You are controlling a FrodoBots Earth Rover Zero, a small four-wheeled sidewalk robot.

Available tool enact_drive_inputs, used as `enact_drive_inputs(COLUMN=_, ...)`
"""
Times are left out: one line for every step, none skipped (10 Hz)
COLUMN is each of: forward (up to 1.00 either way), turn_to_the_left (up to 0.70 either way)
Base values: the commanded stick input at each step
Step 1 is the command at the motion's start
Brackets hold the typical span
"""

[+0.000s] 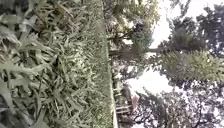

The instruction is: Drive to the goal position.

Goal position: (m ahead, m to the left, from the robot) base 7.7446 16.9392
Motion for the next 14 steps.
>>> enact_drive_inputs(forward=0.00, turn_to_the_left=-0.45)
enact_drive_inputs(forward=-0.15, turn_to_the_left=-0.36)
enact_drive_inputs(forward=-0.30, turn_to_the_left=-0.27)
enact_drive_inputs(forward=-0.30, turn_to_the_left=-0.27)
enact_drive_inputs(forward=-0.13, turn_to_the_left=-0.37)
enact_drive_inputs(forward=0.00, turn_to_the_left=-0.45)
enact_drive_inputs(forward=0.00, turn_to_the_left=-0.45)
enact_drive_inputs(forward=0.00, turn_to_the_left=-0.45)
enact_drive_inputs(forward=0.00, turn_to_the_left=-0.45)
enact_drive_inputs(forward=0.00, turn_to_the_left=-0.45)
enact_drive_inputs(forward=0.00, turn_to_the_left=0.00)
enact_drive_inputs(forward=0.00, turn_to_the_left=0.00)
enact_drive_inputs(forward=0.00, turn_to_the_left=0.00)
enact_drive_inputs(forward=0.00, turn_to_the_left=0.00)
